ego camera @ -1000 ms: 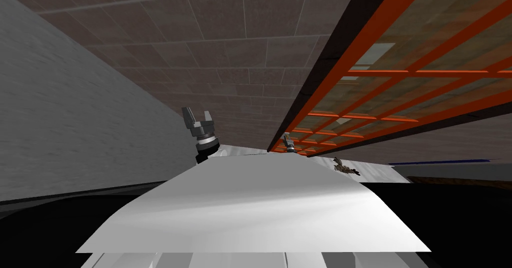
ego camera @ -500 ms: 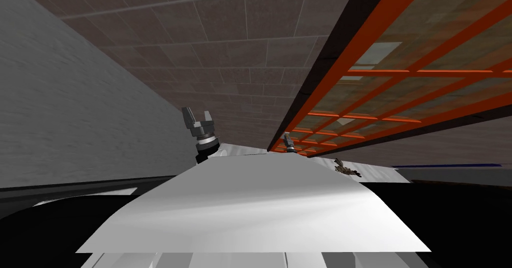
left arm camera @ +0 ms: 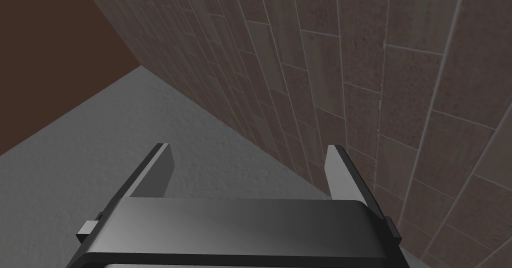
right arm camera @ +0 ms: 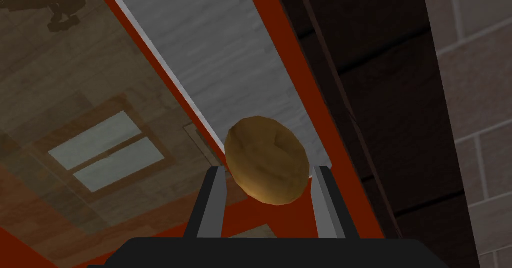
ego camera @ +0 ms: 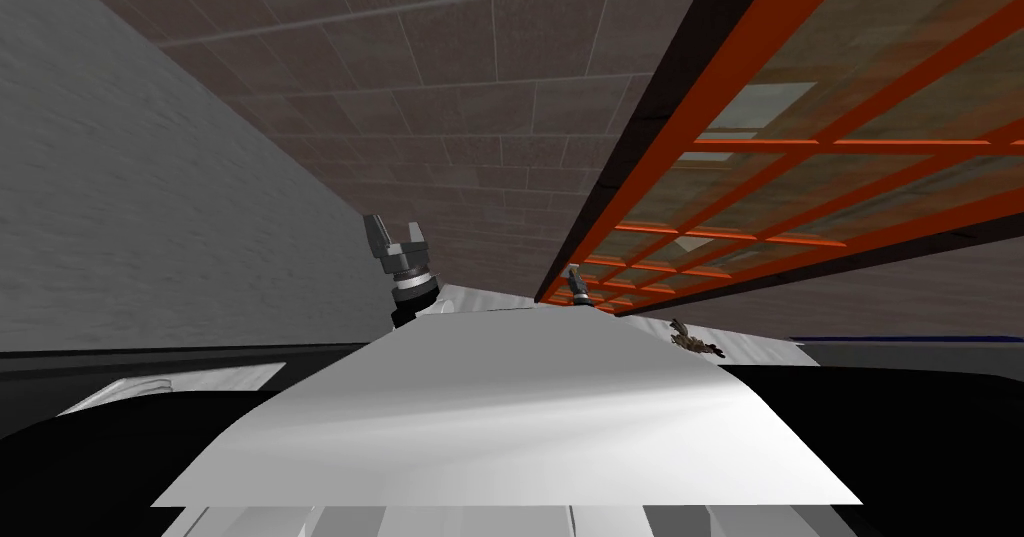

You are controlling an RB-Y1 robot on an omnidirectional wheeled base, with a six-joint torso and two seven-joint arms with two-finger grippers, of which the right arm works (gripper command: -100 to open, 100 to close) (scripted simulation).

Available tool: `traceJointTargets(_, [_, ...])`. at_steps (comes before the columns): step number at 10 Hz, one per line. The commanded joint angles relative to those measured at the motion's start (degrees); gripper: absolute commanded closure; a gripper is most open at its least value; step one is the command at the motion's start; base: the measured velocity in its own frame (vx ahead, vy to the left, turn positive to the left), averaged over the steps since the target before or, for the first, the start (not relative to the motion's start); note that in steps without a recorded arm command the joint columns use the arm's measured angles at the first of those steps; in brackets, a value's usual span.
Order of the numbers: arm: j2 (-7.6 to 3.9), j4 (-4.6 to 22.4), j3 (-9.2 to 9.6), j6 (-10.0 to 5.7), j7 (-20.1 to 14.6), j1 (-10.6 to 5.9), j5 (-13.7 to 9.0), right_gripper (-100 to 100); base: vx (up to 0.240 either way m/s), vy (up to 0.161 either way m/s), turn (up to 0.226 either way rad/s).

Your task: Pull the door open

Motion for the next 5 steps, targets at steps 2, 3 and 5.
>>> traceJointTargets(2, [-0.03, 0.29, 0.6, 0.03, -3.9, -0.16, -1.2, 100, -0.031, -0.011, 0.042])
traceJointTargets(3, [-0.13, 0.44, 0.95, 0.07, -5.34, -0.29, -2.0, 100, -0.054, -0.017, 0.073])
traceJointTargets(5, [-0.23, 0.6, 1.3, 0.11, -8.21, -0.43, -2.82, 100, -0.04, -0.014, 0.04])
